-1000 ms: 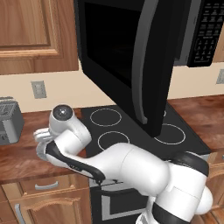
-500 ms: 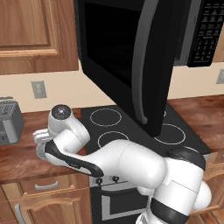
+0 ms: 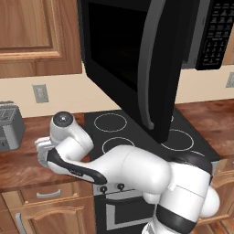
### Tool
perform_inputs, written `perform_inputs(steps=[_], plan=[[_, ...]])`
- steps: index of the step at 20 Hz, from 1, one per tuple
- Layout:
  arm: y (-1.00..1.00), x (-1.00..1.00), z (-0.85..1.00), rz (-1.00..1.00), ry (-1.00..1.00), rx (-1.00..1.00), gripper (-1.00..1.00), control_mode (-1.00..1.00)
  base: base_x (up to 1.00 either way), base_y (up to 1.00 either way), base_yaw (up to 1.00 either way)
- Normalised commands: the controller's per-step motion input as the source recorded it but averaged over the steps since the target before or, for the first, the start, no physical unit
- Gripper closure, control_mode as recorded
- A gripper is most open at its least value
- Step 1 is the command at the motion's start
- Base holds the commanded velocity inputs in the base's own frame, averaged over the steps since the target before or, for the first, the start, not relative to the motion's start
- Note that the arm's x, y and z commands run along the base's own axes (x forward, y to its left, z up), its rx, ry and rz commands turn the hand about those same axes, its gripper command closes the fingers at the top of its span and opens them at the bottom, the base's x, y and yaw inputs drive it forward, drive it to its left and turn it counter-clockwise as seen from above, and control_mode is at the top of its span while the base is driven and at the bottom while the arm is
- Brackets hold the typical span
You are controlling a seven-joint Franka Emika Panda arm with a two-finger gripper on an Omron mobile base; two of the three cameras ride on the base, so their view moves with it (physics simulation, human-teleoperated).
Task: Pick the squash from the counter and place it in the microwave. Then turn on the microwave.
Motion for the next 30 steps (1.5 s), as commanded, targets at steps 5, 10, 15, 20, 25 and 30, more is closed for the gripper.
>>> perform_inputs(steps=[5, 10, 15, 20, 25, 30], plan=[[0.0, 0.05, -0.11, 0.0, 0.0, 0.0, -1.0, -1.0, 0.0, 0.0, 0.0], [-0.01, 0.1, -0.08, 0.0, 0.0, -0.02, -1.0, -1.0, 0.0, 0.0, 0.0], [0.0, 0.13, -0.07, 0.0, 0.0, -0.03, -1.0, -1.0, 0.0, 0.0, 0.0], [0.0, 0.08, -0.09, 0.0, 0.0, -0.01, -1.0, -1.0, 0.0, 0.0, 0.0], [0.0, 0.01, -0.12, -0.01, 0.0, 0.0, -1.0, -1.0, 0.0, 0.0, 0.0], [0.0, 0.01, -0.11, 0.0, 0.0, 0.0, -1.0, -1.0, 0.0, 0.0, 0.0]])
